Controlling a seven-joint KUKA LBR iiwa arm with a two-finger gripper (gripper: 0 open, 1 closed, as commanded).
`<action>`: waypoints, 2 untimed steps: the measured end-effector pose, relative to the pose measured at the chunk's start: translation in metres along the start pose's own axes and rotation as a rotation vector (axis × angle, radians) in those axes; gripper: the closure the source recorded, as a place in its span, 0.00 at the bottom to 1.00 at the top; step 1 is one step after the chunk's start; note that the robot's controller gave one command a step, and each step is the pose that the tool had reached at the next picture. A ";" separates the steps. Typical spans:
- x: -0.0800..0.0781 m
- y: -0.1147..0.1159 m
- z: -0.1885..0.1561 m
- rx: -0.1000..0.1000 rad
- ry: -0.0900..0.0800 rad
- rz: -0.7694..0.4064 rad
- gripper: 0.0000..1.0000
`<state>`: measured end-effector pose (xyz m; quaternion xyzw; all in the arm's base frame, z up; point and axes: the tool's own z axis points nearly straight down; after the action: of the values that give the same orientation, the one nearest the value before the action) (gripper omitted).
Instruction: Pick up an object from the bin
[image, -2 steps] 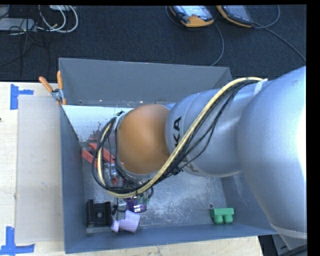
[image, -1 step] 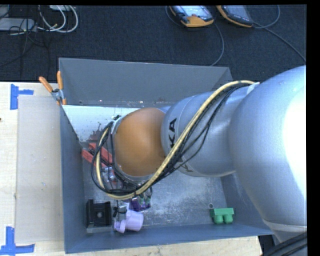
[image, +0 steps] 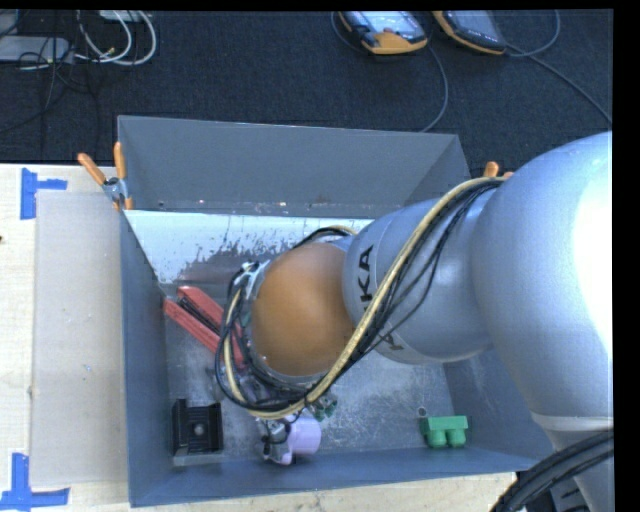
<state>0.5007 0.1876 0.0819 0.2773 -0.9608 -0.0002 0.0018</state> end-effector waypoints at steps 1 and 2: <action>0.007 -0.001 0.008 0.000 0.002 0.156 0.00; -0.014 0.009 0.010 0.000 -0.001 0.321 0.00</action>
Offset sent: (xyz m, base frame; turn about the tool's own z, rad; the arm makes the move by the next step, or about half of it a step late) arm 0.0229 0.0354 -0.0119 0.1166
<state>0.5078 0.2025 0.0718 0.1204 -0.9927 -0.0003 0.0014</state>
